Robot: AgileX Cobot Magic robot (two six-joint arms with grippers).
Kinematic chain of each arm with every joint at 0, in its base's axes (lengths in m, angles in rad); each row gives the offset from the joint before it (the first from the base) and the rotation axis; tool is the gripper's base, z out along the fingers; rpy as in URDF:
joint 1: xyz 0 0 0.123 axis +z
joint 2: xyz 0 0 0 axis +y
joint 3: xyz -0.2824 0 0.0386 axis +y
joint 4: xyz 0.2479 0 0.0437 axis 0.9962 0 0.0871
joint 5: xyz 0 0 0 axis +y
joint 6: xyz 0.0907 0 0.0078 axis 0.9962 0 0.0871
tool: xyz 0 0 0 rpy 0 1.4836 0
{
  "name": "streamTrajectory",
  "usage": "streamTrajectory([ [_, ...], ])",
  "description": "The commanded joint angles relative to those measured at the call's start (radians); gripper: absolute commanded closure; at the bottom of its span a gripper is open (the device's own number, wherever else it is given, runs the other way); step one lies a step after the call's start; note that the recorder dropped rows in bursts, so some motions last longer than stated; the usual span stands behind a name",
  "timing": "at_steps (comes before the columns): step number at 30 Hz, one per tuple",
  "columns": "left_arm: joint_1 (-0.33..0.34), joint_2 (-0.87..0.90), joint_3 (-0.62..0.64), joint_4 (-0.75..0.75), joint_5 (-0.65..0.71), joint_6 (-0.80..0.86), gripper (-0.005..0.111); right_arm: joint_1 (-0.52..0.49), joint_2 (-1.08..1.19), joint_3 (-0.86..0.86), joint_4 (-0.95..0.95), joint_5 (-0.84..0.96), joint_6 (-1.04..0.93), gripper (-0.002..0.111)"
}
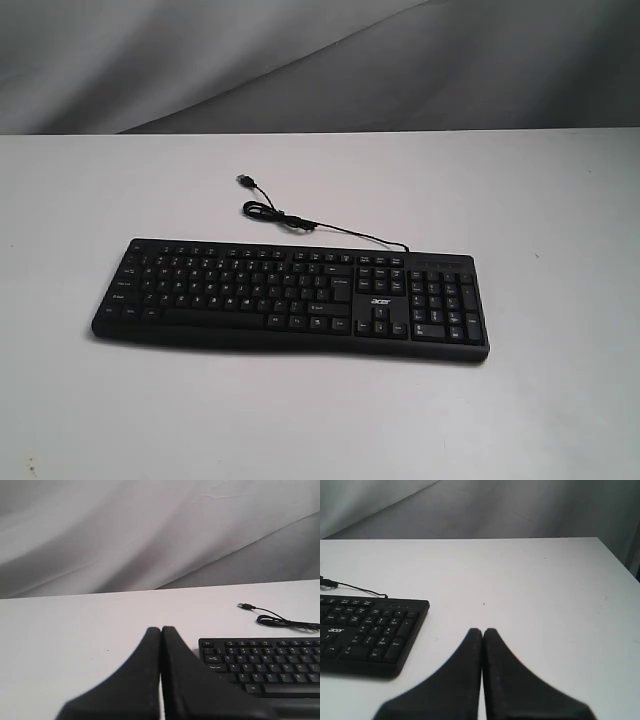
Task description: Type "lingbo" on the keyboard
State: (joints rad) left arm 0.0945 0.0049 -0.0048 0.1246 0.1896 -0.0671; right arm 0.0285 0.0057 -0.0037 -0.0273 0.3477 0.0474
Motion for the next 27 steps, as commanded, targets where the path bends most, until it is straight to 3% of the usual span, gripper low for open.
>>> streamTrajectory([
  [1,-0.005,-0.005,0.005,0.0,-0.006,-0.002,0.106,-0.009,-0.006,0.004,-0.017,-0.004,-0.01,0.108],
  [13,-0.005,-0.005,0.005,0.0,-0.006,-0.002,0.106,-0.009,-0.006,0.004,-0.01,-0.593,-0.013,0.108],
  [18,-0.005,-0.005,0.005,0.0,-0.006,-0.002,0.106,-0.009,-0.006,0.004,-0.014,-0.964,0.222,0.108],
  [22,-0.005,-0.005,0.005,0.0,-0.006,-0.002,0.106,-0.009,0.136,-0.149,-0.12,-0.799,0.348,0.108],
  [25,-0.005,-0.005,0.005,0.0,-0.006,-0.002,0.106,-0.007,0.376,-0.328,-0.331,-0.624,0.505,0.108],
  [27,-0.005,-0.005,0.005,0.0,-0.006,-0.002,0.106,-0.005,0.584,-0.447,-0.497,-0.604,0.612,0.108],
])
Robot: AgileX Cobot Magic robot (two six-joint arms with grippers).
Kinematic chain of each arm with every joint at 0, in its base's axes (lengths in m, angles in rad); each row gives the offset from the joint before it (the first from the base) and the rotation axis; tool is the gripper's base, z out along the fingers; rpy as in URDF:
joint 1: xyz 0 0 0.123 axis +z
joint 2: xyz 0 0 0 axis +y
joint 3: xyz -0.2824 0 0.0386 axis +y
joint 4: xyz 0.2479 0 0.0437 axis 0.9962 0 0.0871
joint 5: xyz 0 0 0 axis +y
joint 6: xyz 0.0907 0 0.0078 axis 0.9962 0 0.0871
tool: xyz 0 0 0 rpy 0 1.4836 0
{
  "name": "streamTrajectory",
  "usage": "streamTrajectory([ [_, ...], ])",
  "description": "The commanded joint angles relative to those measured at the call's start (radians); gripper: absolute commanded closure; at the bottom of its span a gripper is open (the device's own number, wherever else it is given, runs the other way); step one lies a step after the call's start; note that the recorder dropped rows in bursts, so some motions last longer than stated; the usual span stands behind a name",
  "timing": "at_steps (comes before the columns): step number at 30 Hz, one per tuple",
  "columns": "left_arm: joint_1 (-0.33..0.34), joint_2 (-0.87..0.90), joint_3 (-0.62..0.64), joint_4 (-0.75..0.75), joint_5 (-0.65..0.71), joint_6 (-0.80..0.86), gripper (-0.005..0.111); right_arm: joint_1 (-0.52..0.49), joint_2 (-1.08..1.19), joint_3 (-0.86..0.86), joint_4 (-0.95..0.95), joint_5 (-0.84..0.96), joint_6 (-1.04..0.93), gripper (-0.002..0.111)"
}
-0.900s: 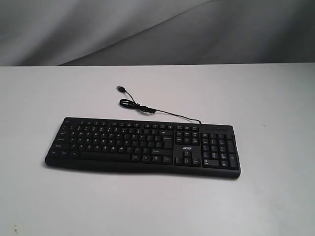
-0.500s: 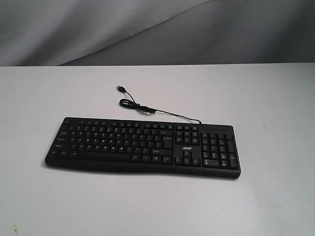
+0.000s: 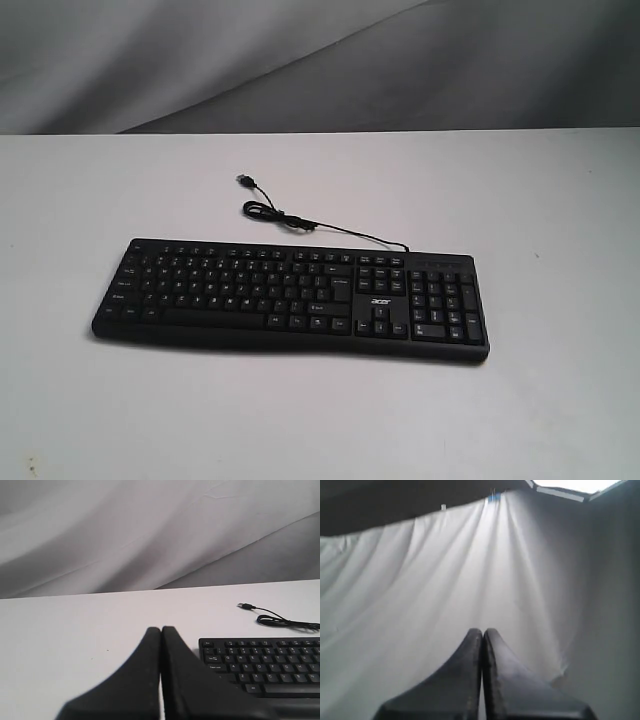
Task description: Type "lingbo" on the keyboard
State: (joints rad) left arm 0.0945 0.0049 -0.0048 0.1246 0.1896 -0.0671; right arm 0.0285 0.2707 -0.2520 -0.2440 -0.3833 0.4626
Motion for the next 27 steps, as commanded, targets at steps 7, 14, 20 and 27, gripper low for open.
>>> streamTrajectory([
  [7,-0.005,-0.005,0.005,0.0,-0.006,-0.002,0.106,0.106,0.973,-0.62,-0.651,0.44,0.278,0.108],
  [14,-0.005,-0.005,0.005,0.0,-0.006,-0.002,0.106,0.289,1.404,-0.938,-0.275,0.766,-0.306,0.108],
  [20,-0.005,-0.005,0.005,0.0,-0.006,-0.002,0.106,0.334,1.57,-1.088,0.939,1.017,-1.561,0.108],
  [27,-0.005,-0.005,0.005,0.0,-0.006,-0.002,0.106,0.401,1.676,-1.123,1.187,1.124,-1.835,0.108],
])
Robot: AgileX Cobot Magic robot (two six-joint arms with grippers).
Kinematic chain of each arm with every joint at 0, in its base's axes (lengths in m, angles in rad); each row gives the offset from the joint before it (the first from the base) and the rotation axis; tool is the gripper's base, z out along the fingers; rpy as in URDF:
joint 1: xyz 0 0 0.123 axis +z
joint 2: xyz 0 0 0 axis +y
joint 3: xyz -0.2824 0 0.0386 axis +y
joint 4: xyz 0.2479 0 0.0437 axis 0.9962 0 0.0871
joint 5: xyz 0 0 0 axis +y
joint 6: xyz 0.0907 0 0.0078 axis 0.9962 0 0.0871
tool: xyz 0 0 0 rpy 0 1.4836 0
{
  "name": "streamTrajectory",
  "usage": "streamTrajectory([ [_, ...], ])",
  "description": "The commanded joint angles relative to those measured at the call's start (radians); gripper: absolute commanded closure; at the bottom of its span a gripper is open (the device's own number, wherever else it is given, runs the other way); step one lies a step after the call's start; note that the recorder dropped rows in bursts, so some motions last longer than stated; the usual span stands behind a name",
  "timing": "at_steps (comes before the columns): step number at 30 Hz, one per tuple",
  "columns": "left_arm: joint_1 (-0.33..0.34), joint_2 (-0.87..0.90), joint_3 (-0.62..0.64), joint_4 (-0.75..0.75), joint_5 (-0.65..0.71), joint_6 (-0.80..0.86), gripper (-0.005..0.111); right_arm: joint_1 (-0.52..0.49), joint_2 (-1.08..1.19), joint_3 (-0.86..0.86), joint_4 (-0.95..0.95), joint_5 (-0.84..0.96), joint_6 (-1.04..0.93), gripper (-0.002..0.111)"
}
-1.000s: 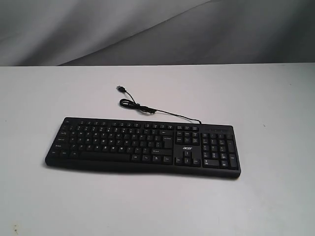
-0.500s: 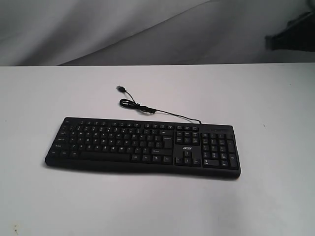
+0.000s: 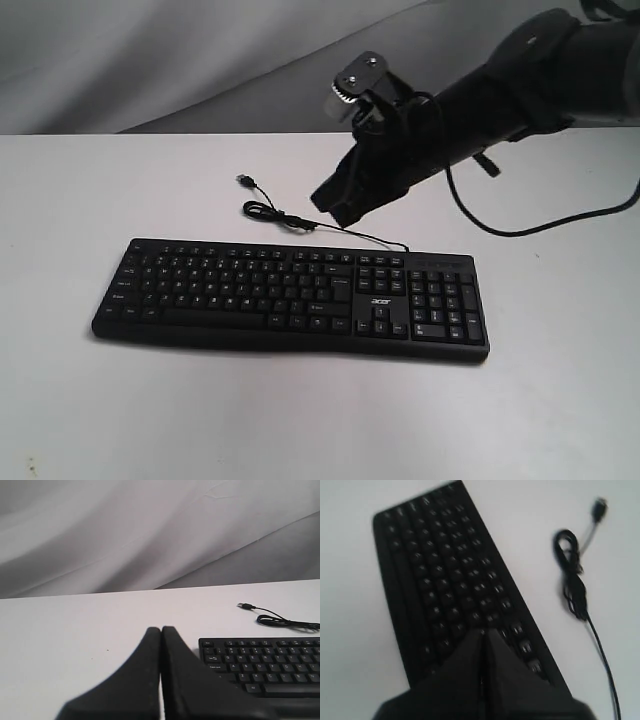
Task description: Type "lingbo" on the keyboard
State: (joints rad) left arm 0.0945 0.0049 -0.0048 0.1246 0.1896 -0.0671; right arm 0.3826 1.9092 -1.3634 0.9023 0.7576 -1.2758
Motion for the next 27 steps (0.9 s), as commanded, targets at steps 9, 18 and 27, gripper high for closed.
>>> streamTrajectory([
  [9,-0.005,-0.005,0.005,0.0,-0.006,-0.002,0.106,0.178,0.121,-0.012,0.009,-0.184,-0.097,0.108],
  [18,-0.005,-0.005,0.005,0.0,-0.006,-0.002,0.106,0.178,0.175,-0.012,0.036,-0.245,-0.075,0.108],
  [27,-0.005,-0.005,0.005,0.0,-0.006,-0.002,0.106,0.178,0.212,-0.012,0.039,-0.251,-0.094,0.108],
])
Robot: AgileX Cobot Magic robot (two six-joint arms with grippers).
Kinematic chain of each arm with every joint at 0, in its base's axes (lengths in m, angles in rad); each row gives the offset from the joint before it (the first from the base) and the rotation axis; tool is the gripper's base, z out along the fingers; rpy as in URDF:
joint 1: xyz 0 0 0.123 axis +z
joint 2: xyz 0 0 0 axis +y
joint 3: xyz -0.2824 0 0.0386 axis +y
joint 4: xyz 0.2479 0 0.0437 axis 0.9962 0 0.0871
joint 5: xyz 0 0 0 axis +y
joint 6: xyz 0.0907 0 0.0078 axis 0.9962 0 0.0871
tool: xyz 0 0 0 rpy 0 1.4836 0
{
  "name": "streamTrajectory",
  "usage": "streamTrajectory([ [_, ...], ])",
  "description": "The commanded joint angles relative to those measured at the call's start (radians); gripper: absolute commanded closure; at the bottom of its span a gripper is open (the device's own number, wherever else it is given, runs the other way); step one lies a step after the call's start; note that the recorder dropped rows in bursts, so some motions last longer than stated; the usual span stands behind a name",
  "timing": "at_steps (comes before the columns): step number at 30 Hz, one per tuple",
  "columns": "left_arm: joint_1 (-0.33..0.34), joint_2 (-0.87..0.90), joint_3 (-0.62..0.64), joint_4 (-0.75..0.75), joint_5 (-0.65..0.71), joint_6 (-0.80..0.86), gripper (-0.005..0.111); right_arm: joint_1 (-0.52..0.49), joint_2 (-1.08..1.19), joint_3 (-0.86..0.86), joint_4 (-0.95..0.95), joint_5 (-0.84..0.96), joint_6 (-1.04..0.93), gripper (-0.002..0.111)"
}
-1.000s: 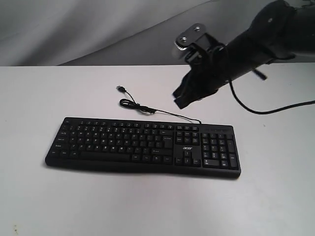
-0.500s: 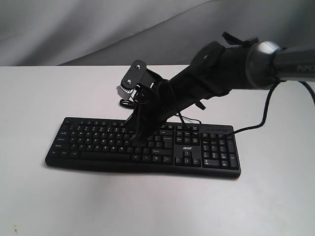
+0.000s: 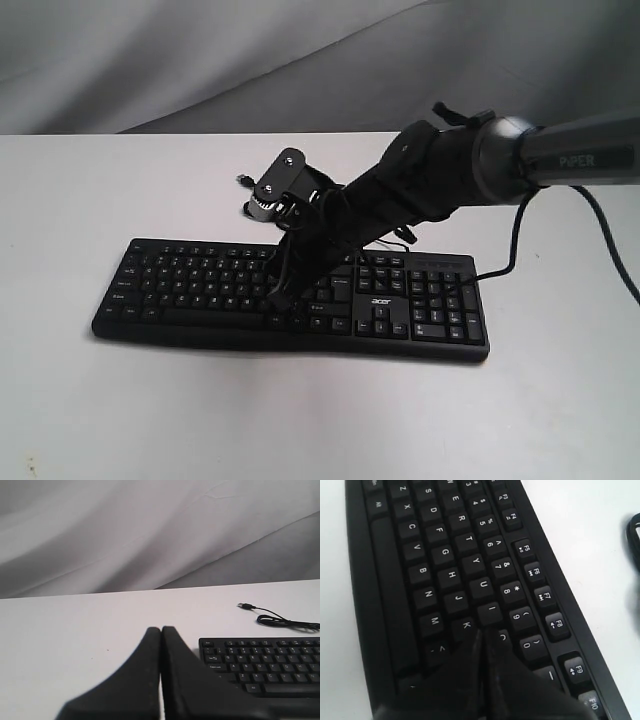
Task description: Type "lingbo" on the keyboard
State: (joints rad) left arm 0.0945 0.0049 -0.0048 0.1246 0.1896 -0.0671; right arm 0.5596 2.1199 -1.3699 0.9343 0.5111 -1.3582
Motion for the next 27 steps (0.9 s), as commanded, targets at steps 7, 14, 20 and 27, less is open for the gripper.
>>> streamTrajectory([
  [7,-0.005,-0.005,0.005,0.0,-0.006,-0.002,0.106,0.001,0.035,-0.005,0.072,0.004,-0.077,0.108],
  [14,-0.005,-0.005,0.005,0.0,-0.006,-0.002,0.106,0.012,0.036,-0.005,0.082,0.0,-0.088,0.108],
  [20,-0.005,-0.005,0.005,0.0,-0.006,-0.002,0.106,0.02,0.04,-0.005,0.082,-0.012,-0.091,0.108],
  [27,-0.005,-0.005,0.005,0.0,-0.006,-0.002,0.106,0.02,0.059,-0.005,0.085,-0.034,-0.091,0.108],
])
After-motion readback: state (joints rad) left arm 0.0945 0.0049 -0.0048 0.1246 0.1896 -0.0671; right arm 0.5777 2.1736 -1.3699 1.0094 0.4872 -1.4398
